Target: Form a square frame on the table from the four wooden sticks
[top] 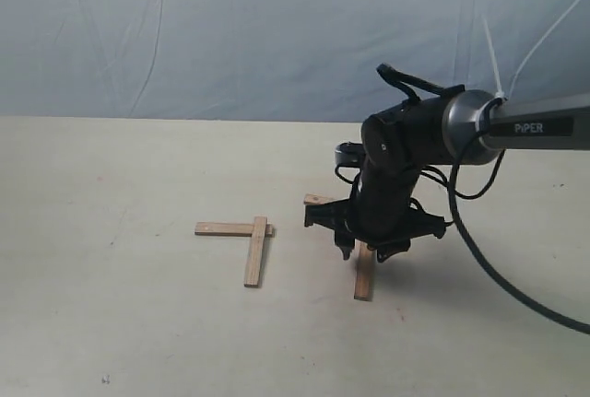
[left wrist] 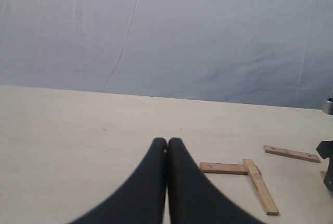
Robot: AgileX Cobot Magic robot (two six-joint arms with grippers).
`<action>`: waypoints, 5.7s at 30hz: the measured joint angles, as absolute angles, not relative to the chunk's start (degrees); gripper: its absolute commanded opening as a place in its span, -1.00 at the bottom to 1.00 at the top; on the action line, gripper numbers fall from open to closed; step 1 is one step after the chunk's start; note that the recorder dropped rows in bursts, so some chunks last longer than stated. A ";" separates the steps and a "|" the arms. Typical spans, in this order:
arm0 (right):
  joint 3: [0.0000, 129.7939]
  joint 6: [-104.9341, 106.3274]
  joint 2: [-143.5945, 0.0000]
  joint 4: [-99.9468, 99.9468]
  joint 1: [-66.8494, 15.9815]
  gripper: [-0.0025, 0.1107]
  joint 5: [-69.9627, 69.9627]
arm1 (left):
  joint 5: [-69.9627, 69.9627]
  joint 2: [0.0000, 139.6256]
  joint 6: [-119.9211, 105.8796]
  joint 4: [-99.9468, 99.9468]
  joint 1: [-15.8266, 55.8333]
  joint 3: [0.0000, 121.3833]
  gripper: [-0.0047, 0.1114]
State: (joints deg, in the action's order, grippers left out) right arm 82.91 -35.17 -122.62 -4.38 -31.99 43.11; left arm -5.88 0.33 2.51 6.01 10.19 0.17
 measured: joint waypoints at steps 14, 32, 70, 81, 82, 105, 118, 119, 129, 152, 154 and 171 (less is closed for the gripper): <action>83.88 -35.45 -124.79 -5.52 -31.99 -0.97 44.99 | -5.88 0.33 2.51 6.15 10.19 0.17 -0.92; 105.39 -40.14 -127.65 -5.11 -45.73 -0.97 49.80 | -5.88 0.33 2.51 6.15 10.19 0.17 -0.92; 124.90 -46.18 -144.85 -5.07 -49.78 -0.97 54.26 | -5.88 0.33 2.61 6.15 10.19 0.17 -0.92; 128.55 -37.34 -136.39 -8.80 -45.90 -0.97 65.17 | -5.88 0.33 2.72 6.15 10.19 0.17 -0.92; 128.55 -37.28 -135.34 -9.78 -45.02 -0.97 66.37 | -5.88 0.33 2.72 6.15 10.19 0.17 -0.92; 128.89 -43.06 -142.35 -8.52 -31.29 -0.97 58.27 | -5.88 0.33 2.72 7.56 10.19 0.17 -0.92; 128.89 -43.64 -145.77 -7.64 -30.35 -0.97 53.34 | -5.88 0.33 2.72 7.67 10.19 0.17 -0.92; 128.89 -43.64 -145.77 -7.59 -30.35 -0.97 53.34 | -5.88 0.33 2.72 7.67 10.19 0.17 -0.92; 143.51 -31.88 -144.78 -5.64 -35.63 -0.97 69.33 | -5.77 0.33 2.72 8.13 10.19 0.17 -0.92; 126.63 -46.44 -144.42 -4.18 -46.87 -0.31 69.95 | -6.43 0.33 2.72 8.13 10.19 0.17 -0.92; 126.63 -45.84 -144.42 -3.77 -46.87 -0.12 69.95 | -6.53 0.33 2.72 8.13 10.19 0.17 -0.92; 109.83 -24.83 -126.76 -0.54 -31.50 -0.97 68.84 | -6.75 0.33 2.72 7.68 10.19 0.17 -0.92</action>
